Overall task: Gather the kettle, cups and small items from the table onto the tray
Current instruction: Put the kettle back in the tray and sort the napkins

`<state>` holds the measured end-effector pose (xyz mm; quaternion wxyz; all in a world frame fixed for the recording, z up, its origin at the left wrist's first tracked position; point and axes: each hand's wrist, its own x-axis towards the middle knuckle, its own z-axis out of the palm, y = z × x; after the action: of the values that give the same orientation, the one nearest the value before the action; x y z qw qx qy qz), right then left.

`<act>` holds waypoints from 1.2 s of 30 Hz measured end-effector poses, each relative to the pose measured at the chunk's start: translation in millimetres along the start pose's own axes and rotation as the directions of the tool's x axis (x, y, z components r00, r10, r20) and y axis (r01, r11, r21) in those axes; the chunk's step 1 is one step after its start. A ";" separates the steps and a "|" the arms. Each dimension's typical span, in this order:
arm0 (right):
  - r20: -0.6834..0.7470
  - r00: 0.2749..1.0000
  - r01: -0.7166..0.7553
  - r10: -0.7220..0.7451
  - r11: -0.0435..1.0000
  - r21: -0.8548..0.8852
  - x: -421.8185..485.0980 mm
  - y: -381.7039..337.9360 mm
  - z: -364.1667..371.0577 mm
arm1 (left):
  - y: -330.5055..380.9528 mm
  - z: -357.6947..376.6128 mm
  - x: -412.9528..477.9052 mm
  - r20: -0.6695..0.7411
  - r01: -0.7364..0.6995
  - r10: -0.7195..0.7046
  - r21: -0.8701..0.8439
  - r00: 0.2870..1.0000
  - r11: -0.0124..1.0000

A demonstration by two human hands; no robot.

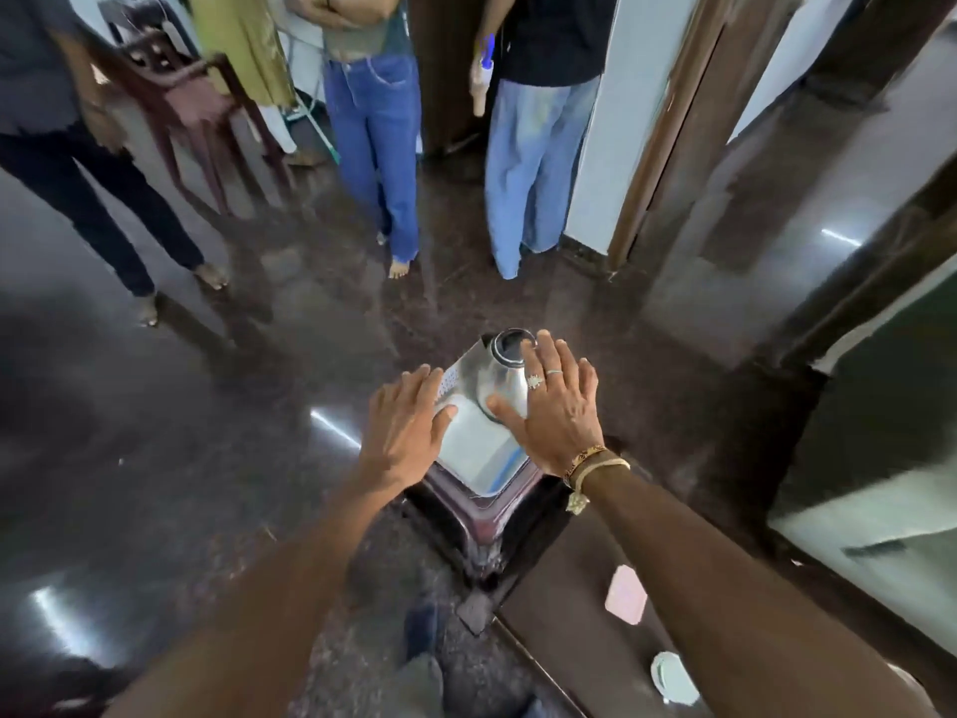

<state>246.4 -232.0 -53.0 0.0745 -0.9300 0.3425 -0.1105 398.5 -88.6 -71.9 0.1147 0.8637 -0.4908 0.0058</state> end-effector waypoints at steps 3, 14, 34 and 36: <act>0.043 0.998 -0.044 0.044 0.999 0.012 13.7 -6.0 25.2 | -18.7 17.4 16.6 0.064 0.015 -0.015 0.003 0.998 1.000; 0.198 0.969 -0.156 0.147 0.987 0.033 59.8 -26.6 125.0 | -69.3 96.3 77.7 0.233 0.043 -0.017 -0.107 0.972 0.993; 0.480 0.857 -0.226 0.184 0.974 0.029 77.8 -8.1 287.9 | -102.8 265.2 114.3 0.635 0.071 0.006 -0.095 0.772 0.993; 0.510 0.841 -0.226 0.182 0.974 0.025 78.1 -7.2 298.3 | -104.5 273.9 114.2 0.632 0.050 -0.003 -0.057 0.775 0.997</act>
<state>385.3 -258.8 -327.1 0.2118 -0.8807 0.4031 0.1308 518.4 -189.7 -344.6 -0.0259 0.8180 -0.4885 -0.3026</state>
